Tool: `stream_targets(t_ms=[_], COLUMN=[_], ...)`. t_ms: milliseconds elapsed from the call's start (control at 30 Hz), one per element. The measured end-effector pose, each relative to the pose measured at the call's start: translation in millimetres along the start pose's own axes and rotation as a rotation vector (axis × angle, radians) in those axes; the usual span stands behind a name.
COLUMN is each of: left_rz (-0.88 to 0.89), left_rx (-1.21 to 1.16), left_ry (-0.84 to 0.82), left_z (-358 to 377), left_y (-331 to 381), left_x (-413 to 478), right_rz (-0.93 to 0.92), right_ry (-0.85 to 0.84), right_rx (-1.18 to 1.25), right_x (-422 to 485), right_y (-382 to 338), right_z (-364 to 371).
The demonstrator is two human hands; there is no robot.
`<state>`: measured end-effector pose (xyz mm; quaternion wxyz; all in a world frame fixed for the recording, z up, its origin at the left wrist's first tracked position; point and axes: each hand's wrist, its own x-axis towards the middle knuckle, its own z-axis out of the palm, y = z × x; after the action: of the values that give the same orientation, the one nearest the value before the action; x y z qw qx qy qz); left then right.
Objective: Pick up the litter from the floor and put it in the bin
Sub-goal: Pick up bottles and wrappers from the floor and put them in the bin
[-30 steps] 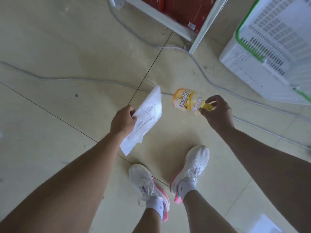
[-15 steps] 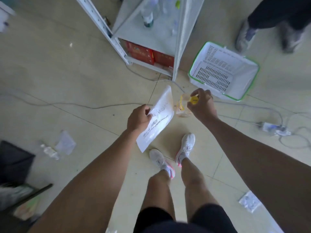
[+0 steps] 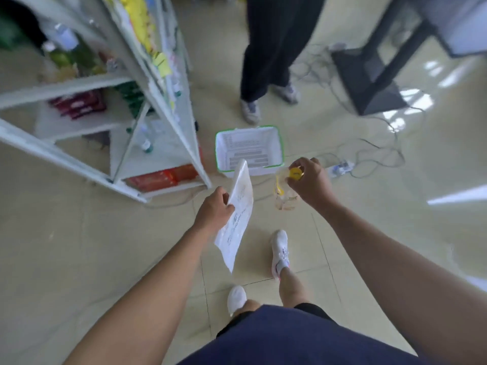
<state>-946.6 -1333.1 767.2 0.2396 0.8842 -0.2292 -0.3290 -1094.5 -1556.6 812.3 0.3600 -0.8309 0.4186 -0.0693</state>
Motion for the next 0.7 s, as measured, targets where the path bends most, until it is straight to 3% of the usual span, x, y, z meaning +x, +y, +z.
stream_targets(t_ms=[300, 500, 700], left_rz=[0.42, 0.653, 0.862], left_rx=[0.21, 0.376, 0.478], left_ry=[-0.331, -0.539, -0.765], left_z=[103, 235, 395], left_y=[148, 257, 327], left_x=[-88, -196, -324], right_rz=[0.341, 0.655, 0.946], right_ry=[0.345, 0.569, 0.68], right_rx=[0.073, 0.09, 0.142], right_x=[-199, -362, -538], right_y=[102, 219, 342], right_z=[-157, -255, -306])
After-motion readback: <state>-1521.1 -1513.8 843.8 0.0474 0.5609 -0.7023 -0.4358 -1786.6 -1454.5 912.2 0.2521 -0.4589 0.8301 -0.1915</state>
